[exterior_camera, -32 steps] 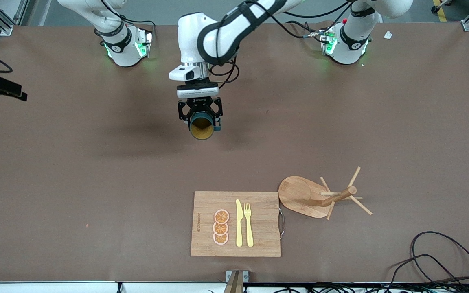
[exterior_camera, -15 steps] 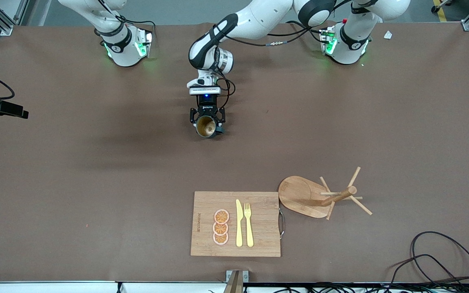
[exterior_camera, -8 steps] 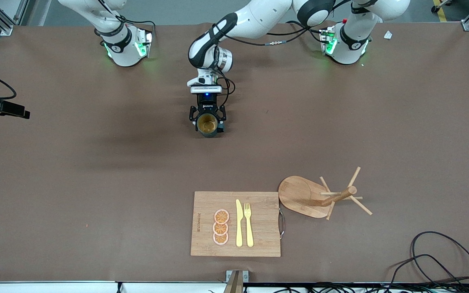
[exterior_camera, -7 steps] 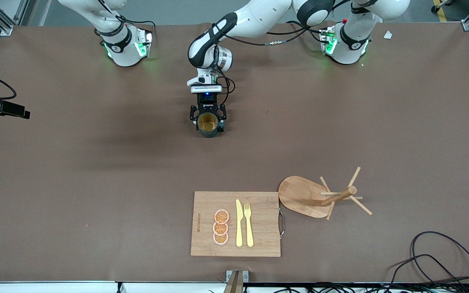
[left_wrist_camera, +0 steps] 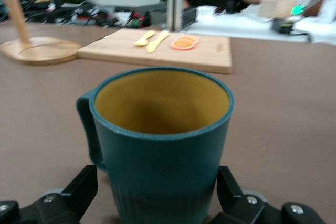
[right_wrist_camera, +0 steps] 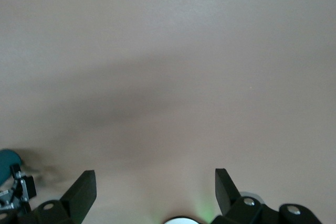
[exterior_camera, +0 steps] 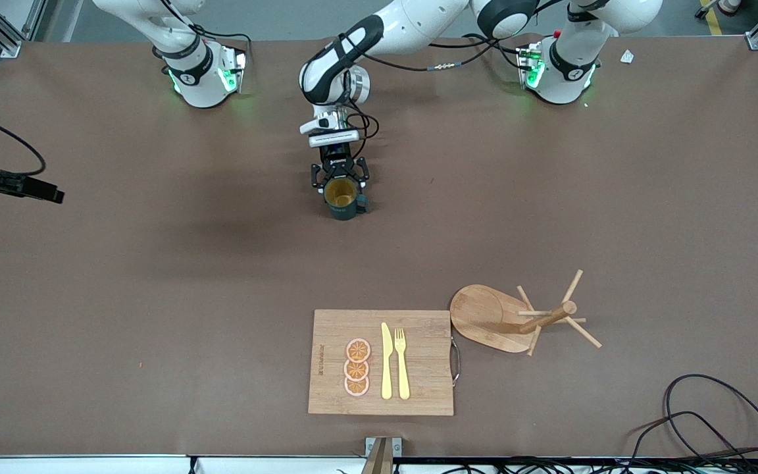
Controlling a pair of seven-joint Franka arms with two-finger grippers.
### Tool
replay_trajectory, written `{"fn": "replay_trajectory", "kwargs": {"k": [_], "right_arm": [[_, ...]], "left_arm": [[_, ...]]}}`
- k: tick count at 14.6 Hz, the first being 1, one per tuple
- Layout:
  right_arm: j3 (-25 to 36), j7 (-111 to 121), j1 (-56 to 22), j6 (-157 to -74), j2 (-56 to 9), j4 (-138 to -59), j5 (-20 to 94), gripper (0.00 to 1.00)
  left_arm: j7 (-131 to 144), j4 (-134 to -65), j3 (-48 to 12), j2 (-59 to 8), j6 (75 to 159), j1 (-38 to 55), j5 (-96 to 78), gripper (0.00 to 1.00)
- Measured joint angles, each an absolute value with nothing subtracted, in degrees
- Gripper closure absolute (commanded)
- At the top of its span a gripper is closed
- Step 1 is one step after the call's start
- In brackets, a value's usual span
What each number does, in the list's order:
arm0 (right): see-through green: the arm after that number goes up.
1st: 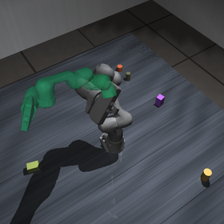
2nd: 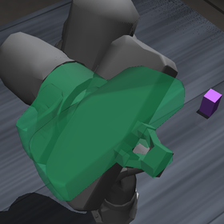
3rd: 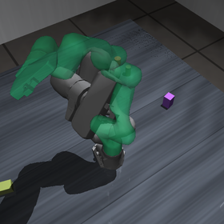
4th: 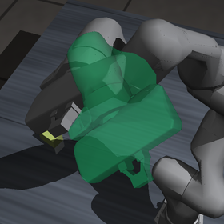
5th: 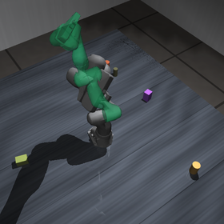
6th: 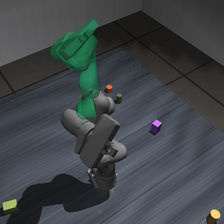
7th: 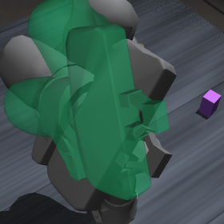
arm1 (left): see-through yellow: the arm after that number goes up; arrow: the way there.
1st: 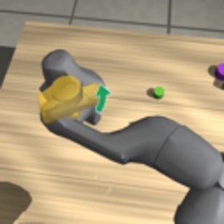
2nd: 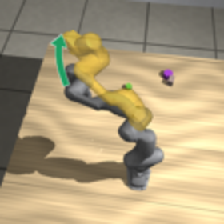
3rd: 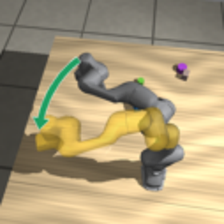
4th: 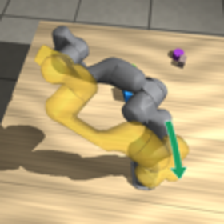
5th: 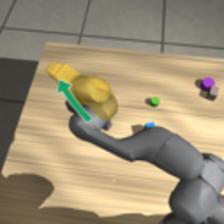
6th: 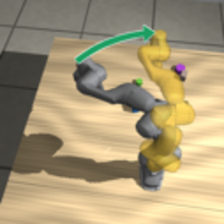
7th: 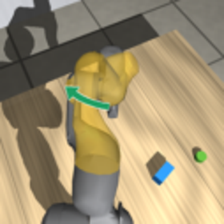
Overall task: Transfer cup from left to right arm and place
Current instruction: 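Lower the teal mug onto the table while the right gripper approaches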
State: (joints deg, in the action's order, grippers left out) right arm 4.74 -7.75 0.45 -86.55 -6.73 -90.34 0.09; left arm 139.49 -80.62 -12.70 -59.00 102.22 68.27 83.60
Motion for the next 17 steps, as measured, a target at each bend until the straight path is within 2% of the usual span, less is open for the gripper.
{"fn": "replay_trajectory", "kwargs": {"k": [9,14,17], "right_arm": [[4.64,-16.87,-4.12,-92.78,-7.62,-94.33,0.14,0.0],[4.65,-18.82,-4.27,-93.89,-8.79,-94.32,0.17,0.02],[4.62,-27.58,-5.89,-93.91,-9.01,-94.32,0.32,0.0]], "left_arm": [[130.53,-79.04,-12.66,-51.83,102.22,66.89,63.76,0.0],[129.83,-77.25,-12.67,-49.59,102.22,66.32,57.41,0.0],[126.63,-75.97,-12.66,-47.46,102.23,64.33,53.42,0.0]]}}
